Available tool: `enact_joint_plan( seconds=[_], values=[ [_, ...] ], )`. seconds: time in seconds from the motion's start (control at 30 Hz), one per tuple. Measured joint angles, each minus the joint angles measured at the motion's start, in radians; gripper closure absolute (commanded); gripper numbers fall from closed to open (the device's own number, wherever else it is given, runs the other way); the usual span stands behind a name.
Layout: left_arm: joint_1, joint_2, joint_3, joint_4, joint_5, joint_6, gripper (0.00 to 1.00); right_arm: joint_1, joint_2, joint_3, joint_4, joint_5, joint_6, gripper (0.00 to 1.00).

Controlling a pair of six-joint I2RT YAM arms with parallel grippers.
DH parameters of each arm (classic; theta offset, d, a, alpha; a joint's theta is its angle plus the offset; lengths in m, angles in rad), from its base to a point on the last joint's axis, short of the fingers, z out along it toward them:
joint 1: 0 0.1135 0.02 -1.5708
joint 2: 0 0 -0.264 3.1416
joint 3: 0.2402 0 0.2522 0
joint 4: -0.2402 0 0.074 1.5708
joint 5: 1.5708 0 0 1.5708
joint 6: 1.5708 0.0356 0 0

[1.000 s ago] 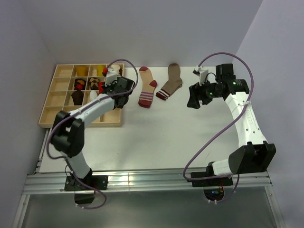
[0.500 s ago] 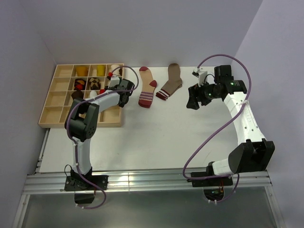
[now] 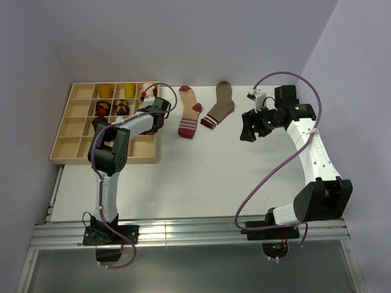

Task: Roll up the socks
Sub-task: Place the sock in the storage box, then reset both arms

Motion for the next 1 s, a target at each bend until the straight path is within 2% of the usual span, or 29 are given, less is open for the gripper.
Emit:
enact_joint_plan(
  seconds=[0.13, 0.27, 0.47, 0.8, 1.0],
  values=[
    [0.022, -0.017, -0.003, -0.002, 0.075, 0.000, 0.99, 0.000, 0.000, -0.010, 0.008, 0.006, 0.001, 0.20],
    [0.054, -0.041, -0.020, 0.034, 0.177, -0.001, 0.78, 0.000, 0.000, -0.020, 0.018, 0.022, 0.001, 0.19],
    [0.077, -0.078, -0.064, 0.080, 0.272, -0.002, 0.58, 0.000, 0.000, -0.027, 0.031, 0.033, 0.004, 0.19],
    [0.062, -0.167, -0.109, 0.060, 0.409, -0.008, 0.47, 0.003, 0.000, -0.037, 0.043, 0.049, 0.005, 0.18],
    [0.053, -0.230, -0.109, 0.017, 0.431, -0.017, 0.45, 0.007, 0.000, -0.039, 0.047, 0.049, 0.005, 0.18]
  ],
)
